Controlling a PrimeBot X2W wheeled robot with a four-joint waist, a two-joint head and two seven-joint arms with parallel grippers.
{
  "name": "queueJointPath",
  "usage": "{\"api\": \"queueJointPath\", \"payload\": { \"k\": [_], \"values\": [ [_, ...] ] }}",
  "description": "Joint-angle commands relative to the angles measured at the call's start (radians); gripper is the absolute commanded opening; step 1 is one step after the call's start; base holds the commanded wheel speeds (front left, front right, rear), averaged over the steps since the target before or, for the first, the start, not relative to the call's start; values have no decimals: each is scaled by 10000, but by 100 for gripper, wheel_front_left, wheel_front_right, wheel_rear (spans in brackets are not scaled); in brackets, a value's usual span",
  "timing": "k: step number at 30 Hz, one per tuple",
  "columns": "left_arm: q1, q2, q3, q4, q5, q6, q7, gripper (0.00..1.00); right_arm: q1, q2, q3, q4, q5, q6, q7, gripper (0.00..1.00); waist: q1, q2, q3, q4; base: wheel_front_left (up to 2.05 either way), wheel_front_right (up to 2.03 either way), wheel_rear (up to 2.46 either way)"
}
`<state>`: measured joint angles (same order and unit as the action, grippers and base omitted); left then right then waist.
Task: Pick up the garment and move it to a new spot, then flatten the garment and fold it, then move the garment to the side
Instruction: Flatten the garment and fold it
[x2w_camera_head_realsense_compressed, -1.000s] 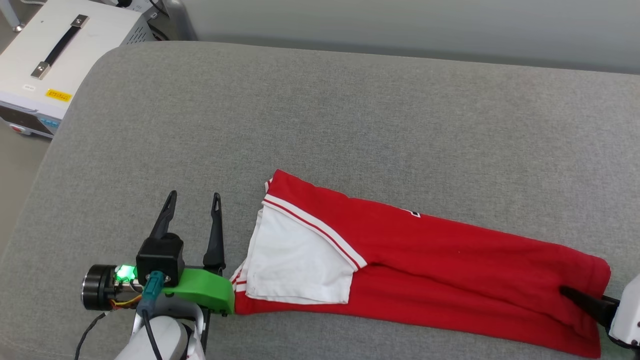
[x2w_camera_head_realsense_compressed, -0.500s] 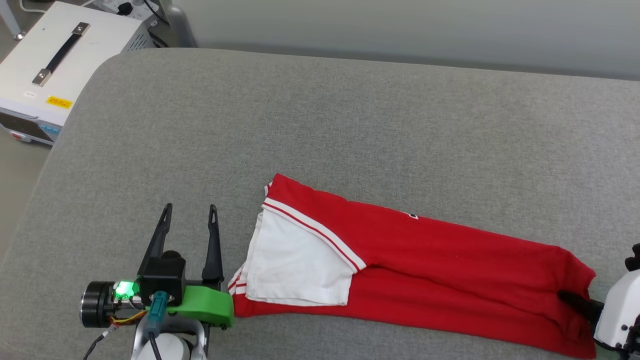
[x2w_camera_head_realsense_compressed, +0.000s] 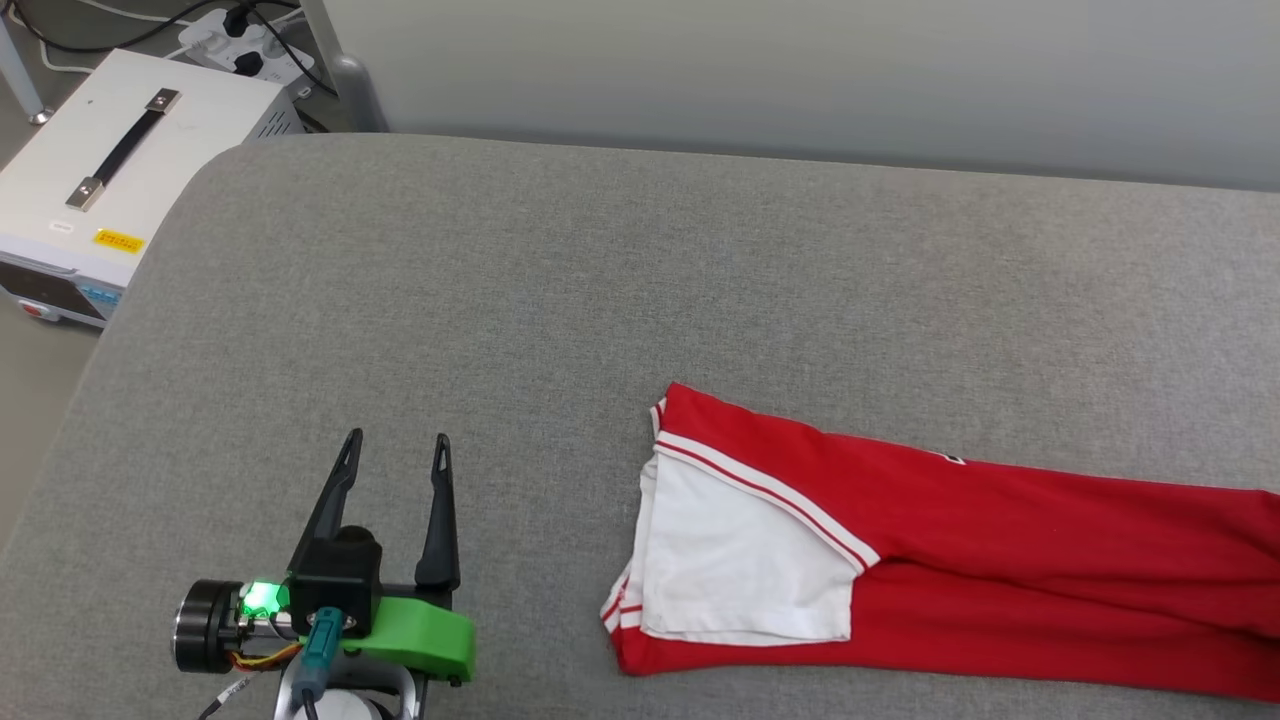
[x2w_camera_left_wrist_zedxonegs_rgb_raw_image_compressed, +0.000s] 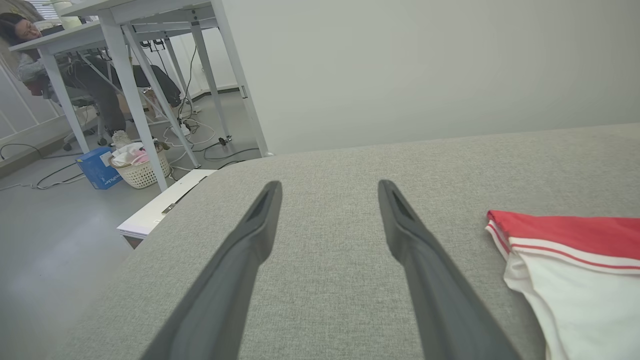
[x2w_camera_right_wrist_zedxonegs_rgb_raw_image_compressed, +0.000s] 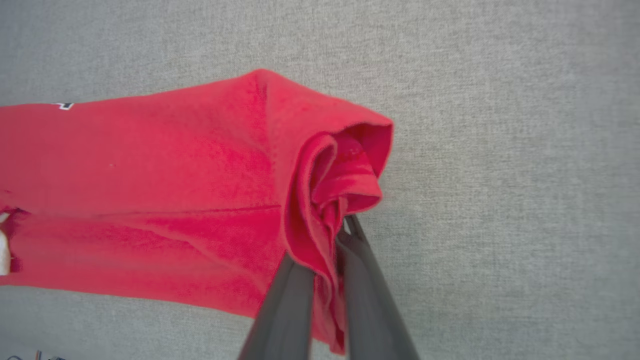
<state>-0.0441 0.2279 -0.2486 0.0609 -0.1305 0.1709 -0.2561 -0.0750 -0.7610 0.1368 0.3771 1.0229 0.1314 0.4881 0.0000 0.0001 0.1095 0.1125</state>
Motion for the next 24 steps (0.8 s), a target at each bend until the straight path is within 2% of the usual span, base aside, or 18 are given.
{"api": "queueJointPath", "payload": {
  "k": [1, 5, 10, 17, 24],
  "values": [
    [183, -89, 81, 23, 144, -89, -57, 100, 173, -162, -146, 5, 18, -7, -45, 0, 0, -1, -73, -9, 0, 0, 0],
    [306, -187, 239, 62, 276, -230, -57, 100, 449, -417, -317, -496, 182, -7, 142, 0, 0, -1, -188, -37, 0, 0, 0],
    [374, -292, 386, 94, 408, -378, -57, 100, 707, -276, -392, -1809, 528, -7, 632, 0, 0, -1, -237, -50, 0, 0, 0],
    [361, -479, 509, 126, 553, -597, -57, 100, 474, 487, -100, -3908, 525, -7, 1597, 0, 0, -1, -166, 12, 0, 0, 0],
    [122, -661, 560, 186, 693, -778, -57, 100, -1039, 1494, 1080, -4480, -362, -7, 2650, 0, 0, -1, 128, 142, 0, 0, 0]
  ]
}}
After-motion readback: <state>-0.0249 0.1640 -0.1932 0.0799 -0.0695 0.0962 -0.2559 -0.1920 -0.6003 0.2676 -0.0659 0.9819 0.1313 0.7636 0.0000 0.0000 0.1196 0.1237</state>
